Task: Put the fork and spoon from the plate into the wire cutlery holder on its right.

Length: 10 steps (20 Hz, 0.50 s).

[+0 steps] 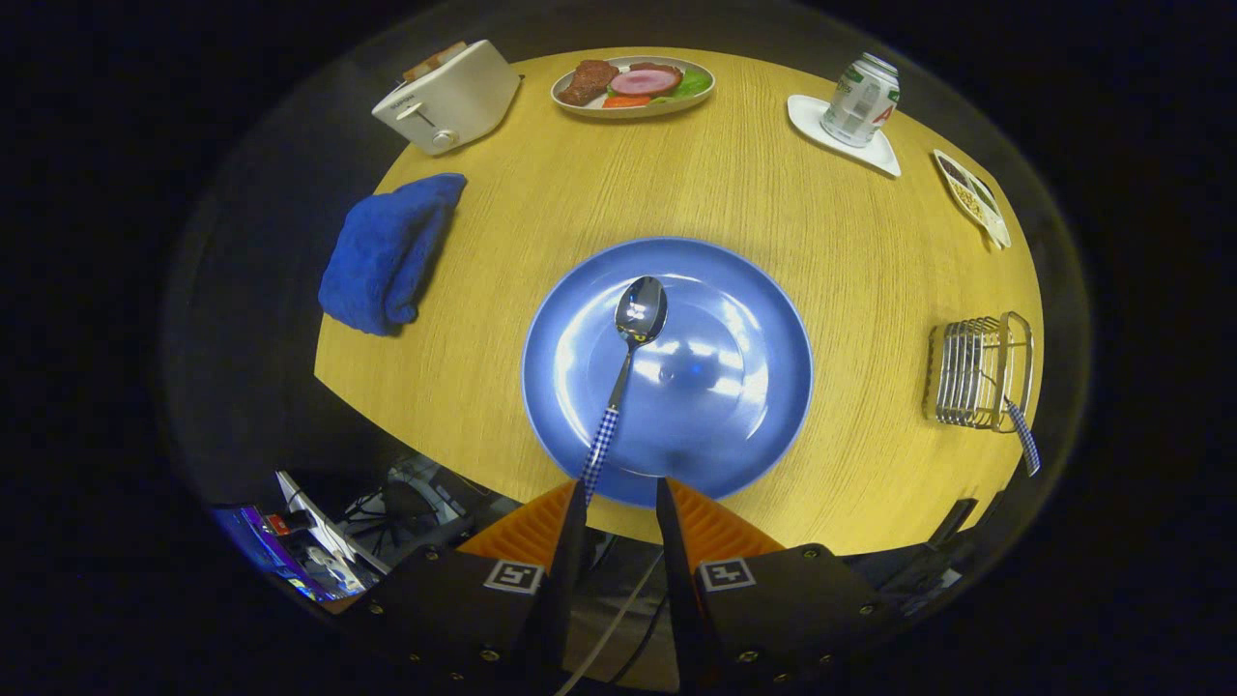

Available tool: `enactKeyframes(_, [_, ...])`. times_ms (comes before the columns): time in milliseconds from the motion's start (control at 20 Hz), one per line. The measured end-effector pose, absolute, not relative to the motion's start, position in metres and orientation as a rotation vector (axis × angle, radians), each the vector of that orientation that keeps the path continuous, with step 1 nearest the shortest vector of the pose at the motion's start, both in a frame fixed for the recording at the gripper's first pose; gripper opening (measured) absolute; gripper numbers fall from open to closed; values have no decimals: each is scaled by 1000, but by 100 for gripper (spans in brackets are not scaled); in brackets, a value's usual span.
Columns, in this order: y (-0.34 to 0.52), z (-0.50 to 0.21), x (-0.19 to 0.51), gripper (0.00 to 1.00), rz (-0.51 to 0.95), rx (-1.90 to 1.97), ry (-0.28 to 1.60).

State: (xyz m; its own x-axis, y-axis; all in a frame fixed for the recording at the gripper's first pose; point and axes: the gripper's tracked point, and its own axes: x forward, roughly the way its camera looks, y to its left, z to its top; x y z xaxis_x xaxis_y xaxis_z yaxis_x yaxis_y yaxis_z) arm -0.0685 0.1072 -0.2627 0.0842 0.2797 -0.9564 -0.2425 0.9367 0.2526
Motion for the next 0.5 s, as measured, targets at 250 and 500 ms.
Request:
enactKeyframes(250, [118, -271, -69, 44, 380, 43, 1440])
enactKeyframes(500, [129, -285, -64, 44, 353, 63, 1431])
